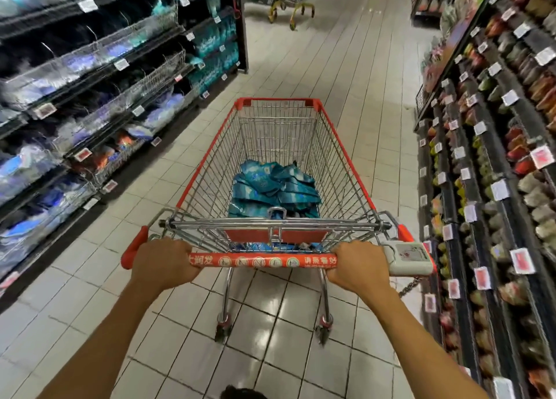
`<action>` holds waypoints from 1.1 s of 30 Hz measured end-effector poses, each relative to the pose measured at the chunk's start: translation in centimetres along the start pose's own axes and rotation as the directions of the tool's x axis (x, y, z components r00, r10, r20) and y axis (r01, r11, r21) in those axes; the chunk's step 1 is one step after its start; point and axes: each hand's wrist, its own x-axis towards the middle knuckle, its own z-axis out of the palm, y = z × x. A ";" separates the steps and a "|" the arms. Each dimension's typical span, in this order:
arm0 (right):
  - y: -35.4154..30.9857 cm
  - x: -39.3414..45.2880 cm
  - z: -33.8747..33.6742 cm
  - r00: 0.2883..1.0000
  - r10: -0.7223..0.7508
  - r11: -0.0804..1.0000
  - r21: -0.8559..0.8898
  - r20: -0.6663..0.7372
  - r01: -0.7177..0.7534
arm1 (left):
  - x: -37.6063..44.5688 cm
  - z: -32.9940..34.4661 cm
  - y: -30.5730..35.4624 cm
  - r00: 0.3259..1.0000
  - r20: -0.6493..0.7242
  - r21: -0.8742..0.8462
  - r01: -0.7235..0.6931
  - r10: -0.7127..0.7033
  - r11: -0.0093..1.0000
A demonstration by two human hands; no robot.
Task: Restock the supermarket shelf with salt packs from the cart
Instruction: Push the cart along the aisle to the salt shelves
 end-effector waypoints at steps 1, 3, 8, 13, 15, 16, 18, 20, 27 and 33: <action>0.8 1.6 0.1 1.000 -0.004 1.000 0.001 -0.007 0.004 | 1.5 -0.1 0.3 1.000 0.004 0.004 0.011 -0.011 1.000; 2.2 4.8 0.3 0.999 -0.014 1.000 0.008 -0.030 0.015 | 4.4 -0.1 0.8 0.999 0.014 0.015 0.031 -0.031 0.999; 5.4 13.2 0.8 0.998 -0.039 0.999 -0.004 -0.056 0.039 | 12.5 0.3 1.4 0.998 0.020 0.014 0.066 -0.066 0.998; 8.5 22.4 1.0 0.998 -0.055 0.998 0.015 -0.001 0.055 | 20.9 0.0 1.6 0.993 0.055 -0.001 0.106 -0.106 0.994; 9.5 26.0 1.2 0.999 -0.053 0.999 0.013 -0.010 0.053 | 24.2 -0.1 1.7 0.992 0.059 -0.001 0.112 -0.112 0.994; 10.0 27.8 1.2 0.999 -0.050 0.999 0.008 -0.017 0.051 | 26.0 -0.2 1.8 0.991 0.057 -0.003 0.120 -0.119 0.993; 11.1 31.6 1.3 0.999 -0.051 0.998 0.021 -0.011 0.051 | 29.6 -0.2 1.7 0.989 0.077 -0.003 0.126 -0.125 0.992; 12.3 35.3 1.5 0.998 -0.056 0.997 0.044 0.015 0.055 | 33.0 -0.2 1.6 0.988 0.094 -0.010 0.126 -0.125 0.992; 16.3 48.6 2.2 0.997 -0.066 0.996 0.056 0.028 0.064 | 45.4 -0.8 1.8 0.979 0.139 -0.018 0.155 -0.151 0.988; 20.7 60.7 2.6 0.994 -0.111 0.993 0.051 -0.006 0.111 | 56.6 -0.7 3.0 0.972 0.120 -0.022 0.207 -0.203 0.978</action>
